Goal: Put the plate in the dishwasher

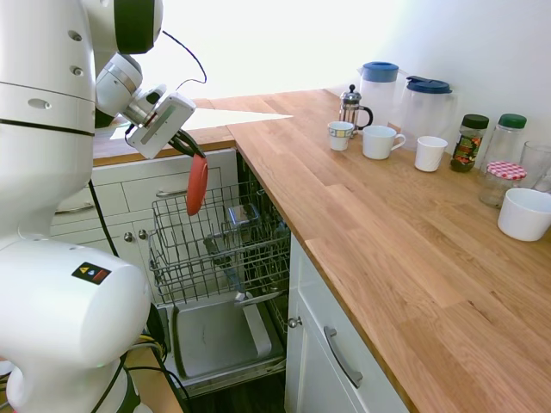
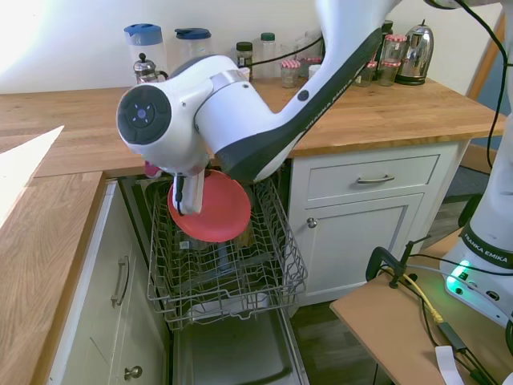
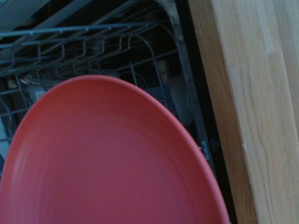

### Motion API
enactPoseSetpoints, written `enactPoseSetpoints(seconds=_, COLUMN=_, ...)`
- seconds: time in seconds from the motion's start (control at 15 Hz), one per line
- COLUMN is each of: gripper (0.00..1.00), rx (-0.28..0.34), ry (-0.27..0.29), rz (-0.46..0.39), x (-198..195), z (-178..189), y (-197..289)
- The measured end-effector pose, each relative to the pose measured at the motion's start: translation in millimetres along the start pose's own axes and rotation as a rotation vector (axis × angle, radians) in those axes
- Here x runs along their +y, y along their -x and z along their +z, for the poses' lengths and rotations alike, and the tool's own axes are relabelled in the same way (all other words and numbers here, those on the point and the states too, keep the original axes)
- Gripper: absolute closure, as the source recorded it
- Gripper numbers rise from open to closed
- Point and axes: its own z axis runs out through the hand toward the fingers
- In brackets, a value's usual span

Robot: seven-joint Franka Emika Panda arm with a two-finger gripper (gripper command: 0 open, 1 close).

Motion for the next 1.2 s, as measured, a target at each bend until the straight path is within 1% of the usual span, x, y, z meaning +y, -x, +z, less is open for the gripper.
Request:
enactPoseSetpoints(seconds=0.2, gripper=1.00, rx=0.023, ry=0.019, rz=-0.089, x=-23.6, z=15.1, y=27.9)
enactPoseSetpoints(seconds=0.53, gripper=1.00, rx=0.018, ry=0.023, rz=-0.175, x=-61.7, z=25.6, y=69.9)
enactPoseSetpoints(seconds=0.87, gripper=1.00, rx=0.010, ry=0.029, rz=-0.210, x=-100.3, z=37.2, y=93.6)
enactPoseSetpoints(seconds=1.0, gripper=1.00, rx=0.002, ry=0.038, rz=-0.219, x=-112.0, z=47.0, y=101.5)
enactPoseSetpoints(seconds=1.2, gripper=1.00, rx=-0.013, ry=0.053, rz=-0.203, x=-120.0, z=56.1, y=98.9)
